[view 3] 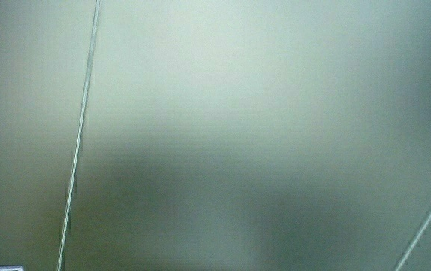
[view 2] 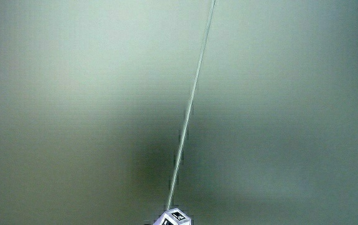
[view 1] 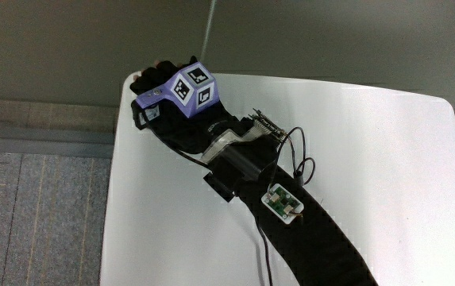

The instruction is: Place green brick

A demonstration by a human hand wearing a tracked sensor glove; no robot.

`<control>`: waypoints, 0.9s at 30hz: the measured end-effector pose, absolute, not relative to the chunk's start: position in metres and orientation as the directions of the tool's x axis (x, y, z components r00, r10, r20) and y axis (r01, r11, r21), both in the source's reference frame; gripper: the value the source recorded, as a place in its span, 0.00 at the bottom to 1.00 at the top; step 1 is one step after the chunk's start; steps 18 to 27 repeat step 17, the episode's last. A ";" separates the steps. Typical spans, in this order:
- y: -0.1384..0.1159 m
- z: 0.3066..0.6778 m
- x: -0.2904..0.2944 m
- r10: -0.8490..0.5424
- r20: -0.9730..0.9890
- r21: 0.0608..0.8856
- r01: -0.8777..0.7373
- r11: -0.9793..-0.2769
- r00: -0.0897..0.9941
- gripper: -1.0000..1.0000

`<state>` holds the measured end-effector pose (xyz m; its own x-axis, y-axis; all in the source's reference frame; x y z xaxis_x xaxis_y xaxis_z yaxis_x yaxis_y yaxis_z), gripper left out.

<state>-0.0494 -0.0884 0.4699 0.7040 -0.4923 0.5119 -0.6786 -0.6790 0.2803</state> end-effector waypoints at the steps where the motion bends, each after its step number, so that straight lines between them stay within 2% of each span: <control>1: -0.088 0.466 -0.050 -0.499 0.509 0.290 -0.686 -0.667 0.701 0.17; 2: -0.086 0.460 -0.051 -0.509 0.505 0.284 -0.691 -0.665 0.697 0.14; 8: -0.081 0.473 -0.053 -0.503 0.499 0.333 -0.692 -0.641 0.706 0.00; 27: -0.077 0.473 -0.047 -0.499 0.535 0.303 -0.706 -0.640 0.682 0.00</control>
